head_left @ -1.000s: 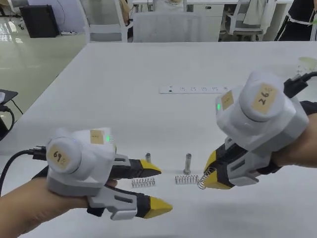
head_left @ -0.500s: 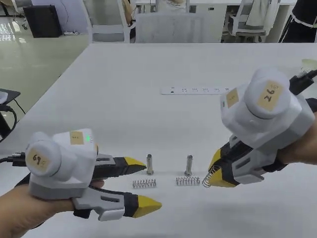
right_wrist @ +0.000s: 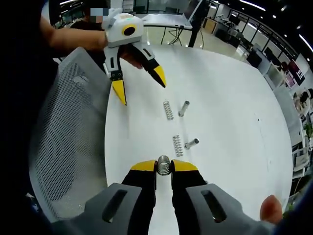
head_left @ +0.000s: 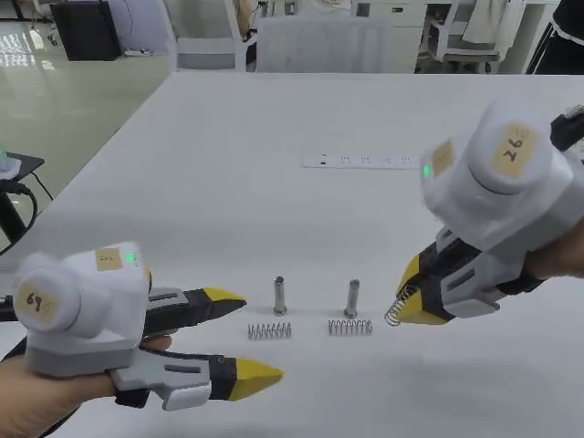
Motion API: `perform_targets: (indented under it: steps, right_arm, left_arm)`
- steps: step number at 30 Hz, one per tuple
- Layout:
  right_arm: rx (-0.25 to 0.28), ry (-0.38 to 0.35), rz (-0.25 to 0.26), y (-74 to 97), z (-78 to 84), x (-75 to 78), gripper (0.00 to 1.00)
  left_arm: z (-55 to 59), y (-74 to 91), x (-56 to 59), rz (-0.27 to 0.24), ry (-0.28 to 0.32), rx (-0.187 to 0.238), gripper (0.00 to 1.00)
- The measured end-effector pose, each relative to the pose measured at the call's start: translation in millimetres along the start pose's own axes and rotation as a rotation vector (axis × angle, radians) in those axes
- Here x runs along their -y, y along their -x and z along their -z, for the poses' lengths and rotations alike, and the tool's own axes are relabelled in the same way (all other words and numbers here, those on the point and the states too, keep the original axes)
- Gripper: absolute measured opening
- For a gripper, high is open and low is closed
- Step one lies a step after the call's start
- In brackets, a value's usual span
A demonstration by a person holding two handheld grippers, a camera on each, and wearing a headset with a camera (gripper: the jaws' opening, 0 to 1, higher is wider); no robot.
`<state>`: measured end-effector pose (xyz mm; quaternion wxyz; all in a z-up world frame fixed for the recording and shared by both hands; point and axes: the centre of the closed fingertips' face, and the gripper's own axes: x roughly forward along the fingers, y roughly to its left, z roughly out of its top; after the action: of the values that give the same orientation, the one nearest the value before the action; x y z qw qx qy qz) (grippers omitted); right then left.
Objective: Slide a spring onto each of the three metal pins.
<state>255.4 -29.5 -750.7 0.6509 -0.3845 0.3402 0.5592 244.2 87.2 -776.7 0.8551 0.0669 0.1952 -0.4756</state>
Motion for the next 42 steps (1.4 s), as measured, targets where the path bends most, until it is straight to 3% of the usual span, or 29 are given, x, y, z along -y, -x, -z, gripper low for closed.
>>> perform_targets:
  steps: [15, 25, 36, 42]
  right_arm:
    - [-0.048, 0.009, 0.015, 9.3, 10.9, 17.4, 0.09]
    - [-0.091, -0.017, 0.061, 17.9, 27.7, 45.1, 0.09]
    - [-0.153, -0.022, 0.089, 12.9, 47.1, 65.4, 0.09]
    - [-0.17, -0.035, 0.078, 5.6, 53.2, 71.3, 0.09]
  left_arm:
    - [8.2, -0.6, 2.2, -0.024, 0.024, 0.001, 0.6]
    - [9.2, -2.9, 4.3, -0.027, 0.03, 0.002, 0.63]
    - [9.4, -3.9, 6.1, -0.027, 0.03, 0.001, 0.65]
    - [8.5, -4.2, 6.6, -0.029, 0.028, 0.003, 0.66]
